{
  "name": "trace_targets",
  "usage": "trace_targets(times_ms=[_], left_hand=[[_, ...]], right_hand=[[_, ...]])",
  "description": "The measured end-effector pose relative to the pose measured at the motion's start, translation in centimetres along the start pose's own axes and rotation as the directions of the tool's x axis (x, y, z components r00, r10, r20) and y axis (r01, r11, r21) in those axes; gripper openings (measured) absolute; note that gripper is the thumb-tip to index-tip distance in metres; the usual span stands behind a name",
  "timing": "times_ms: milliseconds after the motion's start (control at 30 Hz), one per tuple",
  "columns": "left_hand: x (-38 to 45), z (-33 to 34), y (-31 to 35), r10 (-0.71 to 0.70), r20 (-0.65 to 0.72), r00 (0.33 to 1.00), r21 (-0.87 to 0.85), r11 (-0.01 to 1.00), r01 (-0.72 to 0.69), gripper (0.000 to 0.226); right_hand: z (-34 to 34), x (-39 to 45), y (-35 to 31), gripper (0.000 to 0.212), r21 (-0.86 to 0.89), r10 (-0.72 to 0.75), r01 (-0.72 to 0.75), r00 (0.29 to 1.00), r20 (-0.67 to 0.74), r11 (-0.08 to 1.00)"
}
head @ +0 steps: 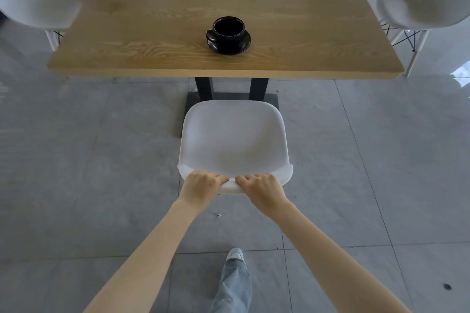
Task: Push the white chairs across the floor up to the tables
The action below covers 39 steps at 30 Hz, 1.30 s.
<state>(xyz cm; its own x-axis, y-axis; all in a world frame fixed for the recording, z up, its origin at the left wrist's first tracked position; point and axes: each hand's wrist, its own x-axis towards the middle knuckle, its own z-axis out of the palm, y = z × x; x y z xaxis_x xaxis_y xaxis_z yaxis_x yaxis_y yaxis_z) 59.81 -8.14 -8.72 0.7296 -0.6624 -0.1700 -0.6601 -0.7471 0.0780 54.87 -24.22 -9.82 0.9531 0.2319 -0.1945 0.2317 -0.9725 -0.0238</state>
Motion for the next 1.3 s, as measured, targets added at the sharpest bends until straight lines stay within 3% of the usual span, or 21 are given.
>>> trace_targets(times_ms=[167,200,333,467,600,700,767,833,1000,1167,1300], left_hand=[[-0.7,0.7,0.5,-0.039,-0.042,0.998,0.143,0.989,0.045,0.04],[-1.0,0.5,0.7,-0.071,-0.05,0.996,0.138,0.987,0.077,0.039],[-3.6,-0.5,2.3,-0.181,-0.098,0.979,-0.07,0.982,0.174,0.043],[-7.3,-1.8,3.9,-0.316,-0.185,0.931,-0.328,0.913,0.244,0.048],[-12.9,-3.4,5.1,-0.514,-0.231,0.826,-0.672,0.698,0.247,0.05],[-17.0,-5.6,4.5,-0.725,-0.153,0.671,-0.883,0.405,0.236,0.053],[-19.3,-7.3,2.9,-0.816,-0.11,0.568,-0.942,0.267,0.201,0.053],[-21.6,-8.6,0.4,-0.869,-0.096,0.485,-0.967,0.197,0.161,0.052],[-26.4,-10.8,-7.5,-0.927,-0.076,0.366,-0.989,0.117,0.091,0.038],[-30.4,-12.8,-17.1,-0.932,-0.099,0.349,-0.987,0.138,0.087,0.046],[-33.4,-14.3,-25.9,-0.935,-0.076,0.346,-0.988,0.117,0.099,0.041]], right_hand=[[0.0,-0.7,-0.2,0.025,0.113,0.032,-0.025,0.998,-0.06,0.993],[-0.1,-0.8,-0.3,0.026,0.14,0.046,-0.043,0.999,-0.02,0.989],[-1.1,-2.6,-1.5,0.032,0.203,0.137,-0.141,0.99,0.032,0.969],[-2.1,-5.8,-3.5,0.05,0.318,0.18,-0.156,0.983,-0.046,0.935],[-4.7,-9.6,-7.2,0.057,0.508,0.163,-0.101,0.984,-0.078,0.855],[-7.6,-10.6,-10.6,0.056,0.584,0.093,-0.018,0.991,-0.1,0.812],[-9.7,-10.1,-13.3,0.055,0.623,0.032,0.068,0.988,-0.149,0.779],[-12.2,-9.1,-16.4,0.053,0.644,-0.023,0.155,0.978,-0.209,0.749],[-18.1,-5.8,-24.2,0.048,0.686,-0.076,0.307,0.935,-0.346,0.659],[-22.1,1.1,-32.3,0.045,0.707,-0.115,0.416,0.894,-0.433,0.572],[-24.3,8.4,-39.8,0.043,0.738,-0.124,0.432,0.892,-0.435,0.518]])
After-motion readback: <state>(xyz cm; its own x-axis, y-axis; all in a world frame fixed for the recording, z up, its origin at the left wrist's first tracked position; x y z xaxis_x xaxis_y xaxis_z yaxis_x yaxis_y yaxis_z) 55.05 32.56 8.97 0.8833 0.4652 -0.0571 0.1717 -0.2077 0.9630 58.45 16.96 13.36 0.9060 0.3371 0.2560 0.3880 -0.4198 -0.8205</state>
